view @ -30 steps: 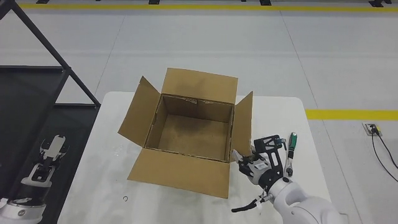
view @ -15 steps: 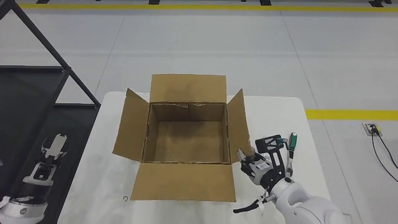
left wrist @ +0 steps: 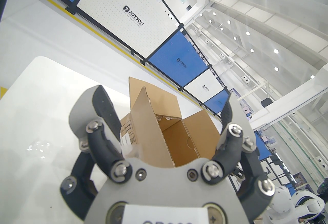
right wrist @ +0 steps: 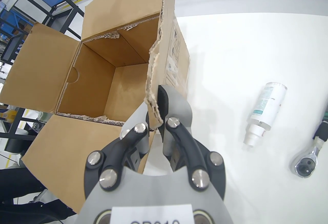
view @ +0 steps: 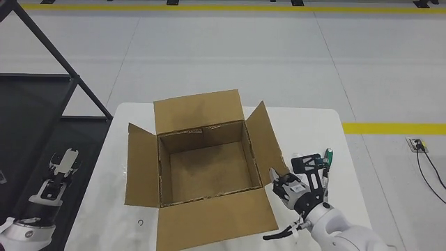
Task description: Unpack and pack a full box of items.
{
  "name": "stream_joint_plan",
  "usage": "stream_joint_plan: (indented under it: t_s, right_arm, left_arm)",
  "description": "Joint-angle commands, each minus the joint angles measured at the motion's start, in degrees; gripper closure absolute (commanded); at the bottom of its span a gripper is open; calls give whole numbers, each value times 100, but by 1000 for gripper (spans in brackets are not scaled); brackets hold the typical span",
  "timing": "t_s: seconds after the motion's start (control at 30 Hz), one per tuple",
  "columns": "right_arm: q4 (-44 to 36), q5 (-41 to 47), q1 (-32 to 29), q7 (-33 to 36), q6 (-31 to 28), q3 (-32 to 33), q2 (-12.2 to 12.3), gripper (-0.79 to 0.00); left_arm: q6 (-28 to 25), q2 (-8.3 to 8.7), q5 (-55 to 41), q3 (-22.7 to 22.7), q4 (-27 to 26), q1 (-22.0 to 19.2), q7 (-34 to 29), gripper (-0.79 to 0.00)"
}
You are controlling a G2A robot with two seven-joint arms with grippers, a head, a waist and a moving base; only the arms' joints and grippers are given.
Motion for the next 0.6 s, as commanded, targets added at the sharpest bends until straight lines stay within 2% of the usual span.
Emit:
stream_joint_plan:
  t_s: [0.0,0.57]
  right_arm:
    - [-12,-43,-8,-59,155,-61,-6,0]
    - [-11,-101,-153,-834,1472,-501,-102,0]
  left_arm:
    - [7,0,-3,-1,4,-1,8,-785]
    - [24,6,6,-7,4,-2,0,-785]
